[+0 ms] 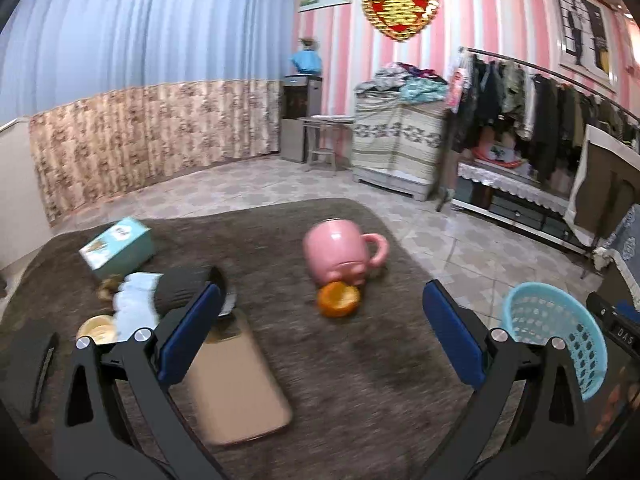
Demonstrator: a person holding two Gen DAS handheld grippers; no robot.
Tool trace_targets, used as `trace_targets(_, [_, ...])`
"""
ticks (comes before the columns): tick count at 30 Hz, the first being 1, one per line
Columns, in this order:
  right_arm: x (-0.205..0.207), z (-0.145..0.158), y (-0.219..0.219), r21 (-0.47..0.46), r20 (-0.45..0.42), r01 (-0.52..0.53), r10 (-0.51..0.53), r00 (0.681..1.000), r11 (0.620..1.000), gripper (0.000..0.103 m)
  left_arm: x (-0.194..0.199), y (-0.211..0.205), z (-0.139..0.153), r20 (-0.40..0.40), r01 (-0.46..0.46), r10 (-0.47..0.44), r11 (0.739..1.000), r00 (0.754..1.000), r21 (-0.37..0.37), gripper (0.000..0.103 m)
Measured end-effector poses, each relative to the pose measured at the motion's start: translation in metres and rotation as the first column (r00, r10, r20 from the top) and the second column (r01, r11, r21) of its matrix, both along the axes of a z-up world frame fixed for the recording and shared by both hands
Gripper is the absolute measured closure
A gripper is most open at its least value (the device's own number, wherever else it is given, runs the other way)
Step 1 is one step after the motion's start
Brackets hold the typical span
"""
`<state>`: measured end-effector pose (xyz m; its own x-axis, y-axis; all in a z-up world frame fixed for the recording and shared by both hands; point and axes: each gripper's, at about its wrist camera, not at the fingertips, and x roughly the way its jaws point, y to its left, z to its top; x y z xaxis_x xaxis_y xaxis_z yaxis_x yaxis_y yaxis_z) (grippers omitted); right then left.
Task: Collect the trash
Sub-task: 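Move both open tools back over the rug toward the dish and peel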
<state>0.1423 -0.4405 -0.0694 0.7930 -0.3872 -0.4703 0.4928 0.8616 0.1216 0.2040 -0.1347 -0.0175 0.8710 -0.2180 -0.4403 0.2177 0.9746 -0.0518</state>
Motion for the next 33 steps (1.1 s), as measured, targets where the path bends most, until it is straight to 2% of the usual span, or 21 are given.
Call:
trace_targets(10, [0.026, -0.001, 0.062, -0.059, -0.039, -0.144, 0.142, 0.989, 0.988, 0.006, -0.016, 0.088, -0.004, -0.001, -0.131, 0.131, 0.991, 0.991, 0.011, 0.005])
trace_targets(17, [0.041, -0.008, 0.108, -0.040, -0.065, -0.256, 0.254, 0.965, 0.966, 0.005, -0.020, 0.146, -0.016, -0.038, -0.217, 0.218, 0.976, 0.975, 0.008, 0.005])
trace_targets(22, [0.048, -0.016, 0.142, -0.069, -0.100, -0.323, 0.316, 0.944, 0.944, 0.006, -0.021, 0.183, -0.030, -0.064, -0.266, 0.267, 0.964, 0.962, 0.016, 0.005])
trace_targets(29, [0.055, -0.028, 0.168, -0.109, -0.160, -0.379, 0.360, 0.919, 0.919, 0.006, -0.015, 0.219, -0.052, -0.120, -0.315, 0.313, 0.949, 0.942, 0.007, 0.005])
trace_targets(33, [0.061, -0.030, 0.167, -0.082, -0.160, -0.389, 0.373, 0.914, 0.918, 0.006, 0.000, 0.224, -0.066, -0.169, -0.318, 0.318, 0.948, 0.933, 0.026, 0.005])
